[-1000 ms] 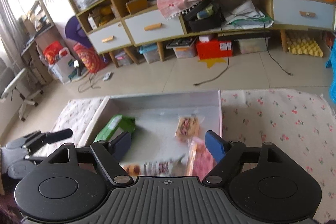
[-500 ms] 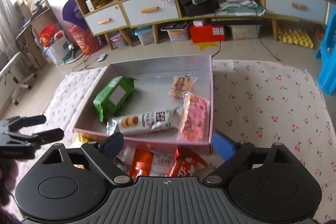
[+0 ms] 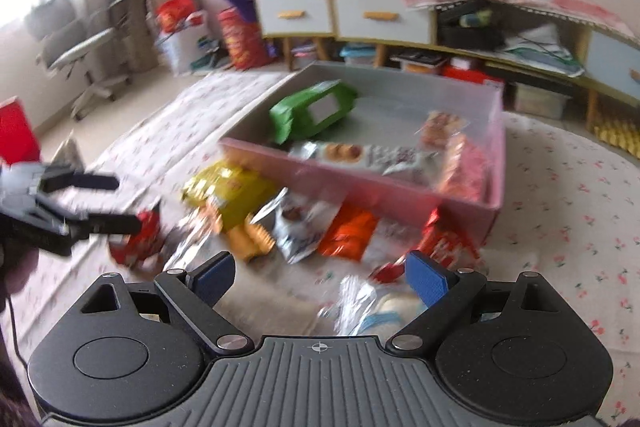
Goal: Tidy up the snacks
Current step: 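Move both open grippers back over the remaining snacks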
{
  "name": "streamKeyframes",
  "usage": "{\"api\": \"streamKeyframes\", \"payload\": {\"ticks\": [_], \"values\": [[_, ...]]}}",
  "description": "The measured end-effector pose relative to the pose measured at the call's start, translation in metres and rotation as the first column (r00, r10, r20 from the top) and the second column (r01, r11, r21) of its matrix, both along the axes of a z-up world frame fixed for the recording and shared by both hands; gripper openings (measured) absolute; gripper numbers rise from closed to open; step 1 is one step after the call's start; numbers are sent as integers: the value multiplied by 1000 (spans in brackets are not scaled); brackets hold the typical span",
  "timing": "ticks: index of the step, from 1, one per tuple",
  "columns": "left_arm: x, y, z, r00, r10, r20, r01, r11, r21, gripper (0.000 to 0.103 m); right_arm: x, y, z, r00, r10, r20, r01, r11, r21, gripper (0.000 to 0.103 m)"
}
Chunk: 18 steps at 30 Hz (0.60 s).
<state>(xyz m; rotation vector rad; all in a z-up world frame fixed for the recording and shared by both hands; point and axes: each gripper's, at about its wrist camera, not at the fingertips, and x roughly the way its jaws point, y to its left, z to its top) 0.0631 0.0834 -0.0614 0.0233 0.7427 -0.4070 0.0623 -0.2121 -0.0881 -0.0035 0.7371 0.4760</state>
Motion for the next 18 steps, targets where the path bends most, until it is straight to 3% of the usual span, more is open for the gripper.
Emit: {"api": "streamKeyframes", "payload": {"ticks": [4, 8, 14, 18], "values": [[-7, 2, -6, 1000, -22, -20, 21, 1000, -19, 102, -10, 7, -11, 998, 55, -13, -55, 998, -20, 94], [-9, -2, -15, 998, -37, -51, 36, 999, -21, 102, -22, 21, -21, 991, 133, 24, -130, 984, -121, 94], [-11, -4, -23, 997, -50, -50, 52, 998, 23, 100, -25, 28, -26, 985, 162, 60, -149, 974, -172, 94], [-9, 5, -23, 999, -6, -53, 8, 1000, 29, 99, -24, 32, -27, 981, 181, 72, -164, 967, -196, 94]]}}
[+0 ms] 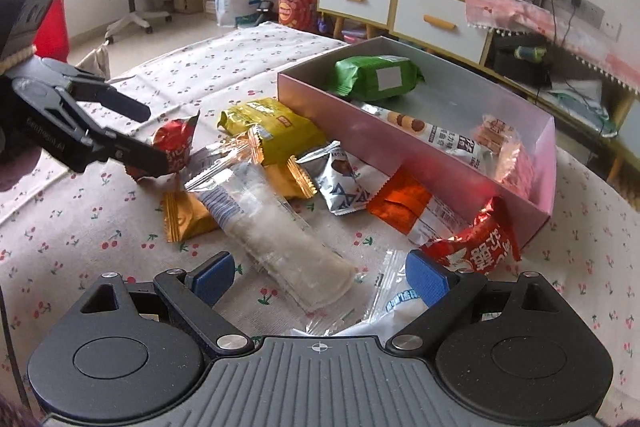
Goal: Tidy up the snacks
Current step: 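Move both open grippers back over the remaining snacks, then grasp red-and-white packet with left gripper while right gripper grasps clear long packet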
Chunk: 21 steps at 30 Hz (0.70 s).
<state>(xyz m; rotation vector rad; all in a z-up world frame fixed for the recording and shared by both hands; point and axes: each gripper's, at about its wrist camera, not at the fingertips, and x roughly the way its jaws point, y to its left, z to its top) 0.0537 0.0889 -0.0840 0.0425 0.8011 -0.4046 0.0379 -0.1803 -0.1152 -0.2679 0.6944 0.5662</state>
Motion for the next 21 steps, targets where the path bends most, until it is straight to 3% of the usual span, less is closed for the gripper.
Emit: {"api": "streamKeyframes", "payload": {"ticks": [9, 15, 21], "values": [[9, 32, 5, 995, 95, 4, -95, 995, -31, 97, 3, 7, -2, 1000, 17, 8, -16, 1000, -24, 94], [15, 35, -1, 994, 43, -100, -55, 991, -123, 80, 6, 14, -2, 999, 52, -6, -52, 999, -8, 94], [14, 27, 1, 993, -9, -114, -6, 991, -133, 65, 14, 21, -4, 996, 81, -29, -81, 997, -1, 91]]}}
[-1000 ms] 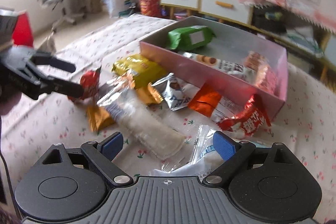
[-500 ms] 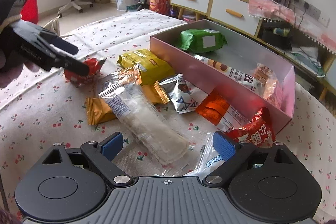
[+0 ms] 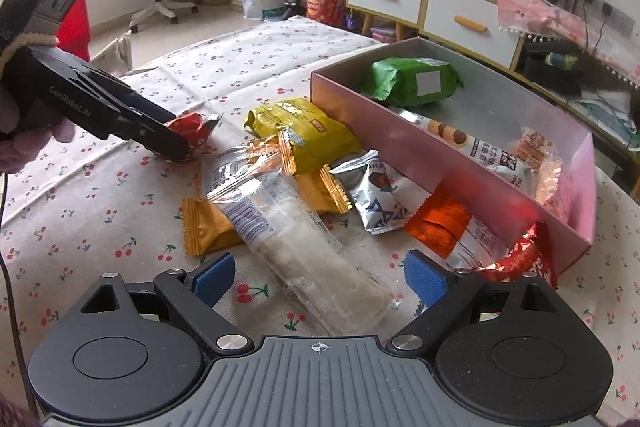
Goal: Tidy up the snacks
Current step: 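Grasp red-and-white packet with left gripper while right gripper grasps clear long packet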
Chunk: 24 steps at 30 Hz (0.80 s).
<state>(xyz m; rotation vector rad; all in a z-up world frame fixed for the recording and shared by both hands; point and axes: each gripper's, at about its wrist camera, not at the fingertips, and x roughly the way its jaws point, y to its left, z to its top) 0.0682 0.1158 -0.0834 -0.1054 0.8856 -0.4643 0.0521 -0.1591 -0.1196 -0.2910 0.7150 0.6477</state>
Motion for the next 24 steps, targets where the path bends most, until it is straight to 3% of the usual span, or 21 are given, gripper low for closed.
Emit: {"api": "streamKeyframes", "payload": {"ticks": [5, 11, 17, 19, 24], "values": [[2, -2, 0, 1000, -18, -11, 18, 1000, -6, 48, 6, 1, -5, 1000, -2, -25, 2, 1000, 11, 89], [4, -3, -1, 999, -27, -21, 27, 999, -19, 37, 7, 2, -3, 999, 23, -47, -21, 999, 40, 74], [5, -7, 0, 999, -29, -33, 29, 999, -14, 33, 5, 4, 0, 997, 46, -64, -43, 998, 55, 55], [6, -6, 1, 999, -18, -34, 17, 1000, -19, 33, 3, 6, 2, 996, 55, -65, -52, 997, 54, 37], [6, -9, 4, 1000, -16, -6, 16, 1000, -2, 32, 1, 9, 6, 996, 60, -61, -57, 997, 49, 29]]}}
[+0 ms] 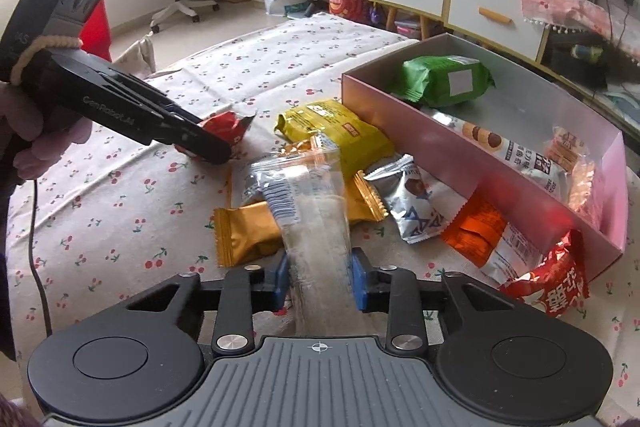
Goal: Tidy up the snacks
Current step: 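Grasp red-and-white packet with left gripper while right gripper grasps clear long packet, then carry both held packets over the pink box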
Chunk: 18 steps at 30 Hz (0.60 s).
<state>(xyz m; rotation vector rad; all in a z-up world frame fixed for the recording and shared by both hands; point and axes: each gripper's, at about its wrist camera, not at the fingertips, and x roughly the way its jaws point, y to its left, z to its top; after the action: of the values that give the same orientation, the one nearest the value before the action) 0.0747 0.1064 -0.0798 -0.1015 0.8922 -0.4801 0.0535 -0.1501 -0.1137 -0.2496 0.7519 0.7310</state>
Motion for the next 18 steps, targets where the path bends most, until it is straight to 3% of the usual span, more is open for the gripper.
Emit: {"api": "streamKeyframes", "payload": {"ticks": [11, 18], "values": [[15, -4, 20, 997, 39, 72, -38, 999, -13, 31, 14, -15, 26, 997, -73, -15, 74, 990, 124, 29], [28, -27, 28, 993, 21, 114, -22, 1000, 4, 31, 33, -33, 51, 980, -197, 27, 190, 966, 174, 29]]}}
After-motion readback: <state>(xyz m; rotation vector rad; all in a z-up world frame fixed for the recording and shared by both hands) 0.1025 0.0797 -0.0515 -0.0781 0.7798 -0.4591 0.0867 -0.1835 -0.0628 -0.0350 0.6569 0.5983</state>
